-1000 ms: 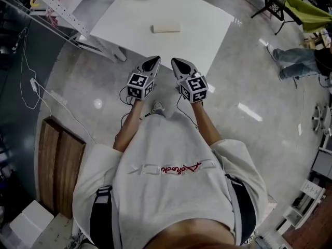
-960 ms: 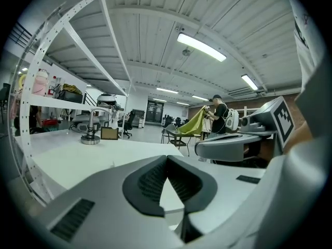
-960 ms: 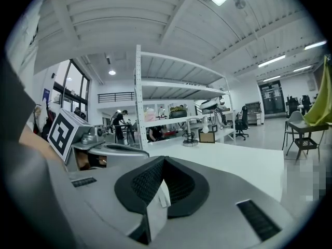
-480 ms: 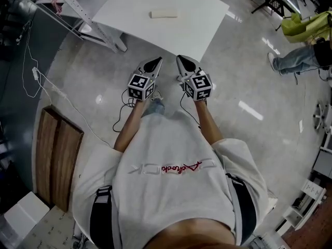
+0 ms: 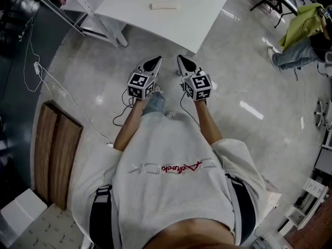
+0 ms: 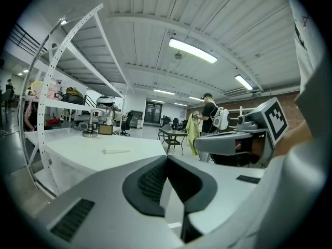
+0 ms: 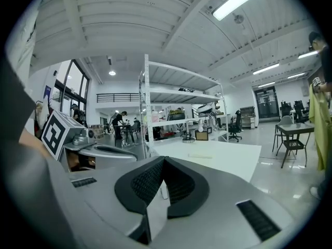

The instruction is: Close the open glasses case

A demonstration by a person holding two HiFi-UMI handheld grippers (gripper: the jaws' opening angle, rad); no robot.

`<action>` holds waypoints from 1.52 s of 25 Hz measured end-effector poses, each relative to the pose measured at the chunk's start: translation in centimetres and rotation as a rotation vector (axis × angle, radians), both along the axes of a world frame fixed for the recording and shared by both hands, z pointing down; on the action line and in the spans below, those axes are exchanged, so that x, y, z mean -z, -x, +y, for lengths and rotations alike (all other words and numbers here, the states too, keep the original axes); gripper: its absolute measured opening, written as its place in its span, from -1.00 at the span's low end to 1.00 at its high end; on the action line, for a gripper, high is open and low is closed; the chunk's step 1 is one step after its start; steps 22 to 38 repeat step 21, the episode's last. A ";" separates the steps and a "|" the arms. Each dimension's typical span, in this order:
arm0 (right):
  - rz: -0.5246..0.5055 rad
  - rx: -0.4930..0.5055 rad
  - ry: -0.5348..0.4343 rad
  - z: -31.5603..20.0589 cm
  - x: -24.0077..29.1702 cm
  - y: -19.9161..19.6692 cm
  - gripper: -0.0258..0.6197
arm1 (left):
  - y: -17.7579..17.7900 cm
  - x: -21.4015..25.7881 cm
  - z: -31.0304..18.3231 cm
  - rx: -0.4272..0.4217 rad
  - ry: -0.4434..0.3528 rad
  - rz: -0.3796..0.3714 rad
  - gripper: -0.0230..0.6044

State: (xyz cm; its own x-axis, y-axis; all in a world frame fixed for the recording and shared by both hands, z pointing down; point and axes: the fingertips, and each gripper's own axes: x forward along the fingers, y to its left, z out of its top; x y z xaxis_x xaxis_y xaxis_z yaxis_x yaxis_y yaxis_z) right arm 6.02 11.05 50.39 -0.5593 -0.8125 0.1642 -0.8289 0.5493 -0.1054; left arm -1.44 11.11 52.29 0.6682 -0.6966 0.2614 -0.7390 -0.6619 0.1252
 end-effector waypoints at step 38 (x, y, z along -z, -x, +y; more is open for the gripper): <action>0.020 0.003 -0.035 4.8 0.7 0.3 -0.91 | -0.1 0.3 4.4 -0.001 -0.032 0.038 -0.84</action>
